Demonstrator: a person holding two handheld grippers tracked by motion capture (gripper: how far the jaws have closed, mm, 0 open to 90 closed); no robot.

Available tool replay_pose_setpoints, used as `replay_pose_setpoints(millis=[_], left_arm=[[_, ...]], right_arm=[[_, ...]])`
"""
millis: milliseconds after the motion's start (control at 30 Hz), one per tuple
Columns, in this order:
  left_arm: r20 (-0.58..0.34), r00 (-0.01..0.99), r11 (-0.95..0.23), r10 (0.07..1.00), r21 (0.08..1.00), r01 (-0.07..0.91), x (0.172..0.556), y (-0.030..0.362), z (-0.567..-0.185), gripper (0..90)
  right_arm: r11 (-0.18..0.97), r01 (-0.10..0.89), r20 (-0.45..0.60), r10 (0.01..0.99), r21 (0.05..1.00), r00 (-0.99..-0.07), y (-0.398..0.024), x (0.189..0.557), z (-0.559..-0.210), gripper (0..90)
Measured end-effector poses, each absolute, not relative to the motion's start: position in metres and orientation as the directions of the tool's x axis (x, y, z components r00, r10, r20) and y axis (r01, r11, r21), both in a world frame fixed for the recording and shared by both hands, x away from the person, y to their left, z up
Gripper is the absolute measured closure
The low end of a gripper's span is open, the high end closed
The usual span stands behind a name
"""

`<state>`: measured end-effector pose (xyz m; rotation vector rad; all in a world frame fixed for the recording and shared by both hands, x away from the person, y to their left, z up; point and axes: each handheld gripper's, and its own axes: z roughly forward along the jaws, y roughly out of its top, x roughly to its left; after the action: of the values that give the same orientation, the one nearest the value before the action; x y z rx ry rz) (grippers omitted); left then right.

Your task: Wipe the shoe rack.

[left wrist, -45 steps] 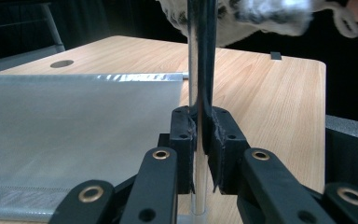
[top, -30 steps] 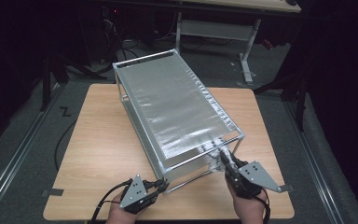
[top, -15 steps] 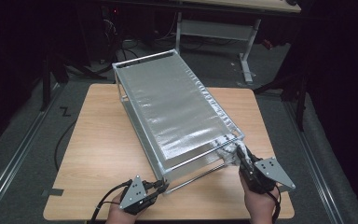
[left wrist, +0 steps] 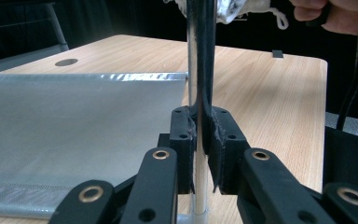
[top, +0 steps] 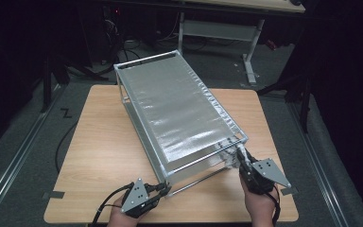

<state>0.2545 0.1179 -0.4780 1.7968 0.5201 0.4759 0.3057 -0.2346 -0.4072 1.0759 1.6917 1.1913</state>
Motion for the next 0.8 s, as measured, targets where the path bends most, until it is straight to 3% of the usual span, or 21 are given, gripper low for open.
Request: replay_pose_setpoints(millis=[167, 800], left_arm=[[0.058, 0.82, -0.254, 0.569, 0.961, 0.108, 0.255, 0.118, -0.478, 80.6], [0.043, 0.823, -0.239, 0.566, 0.964, 0.114, 0.255, 0.116, -0.479, 80.6]], right_arm=[[0.262, 0.168, -0.206, 0.935, 0.95, -0.288, -0.231, 0.306, -0.405, 79.2], [0.251, 0.41, -0.115, 0.937, 0.877, -0.329, -0.241, 0.33, -0.465, 79.3]])
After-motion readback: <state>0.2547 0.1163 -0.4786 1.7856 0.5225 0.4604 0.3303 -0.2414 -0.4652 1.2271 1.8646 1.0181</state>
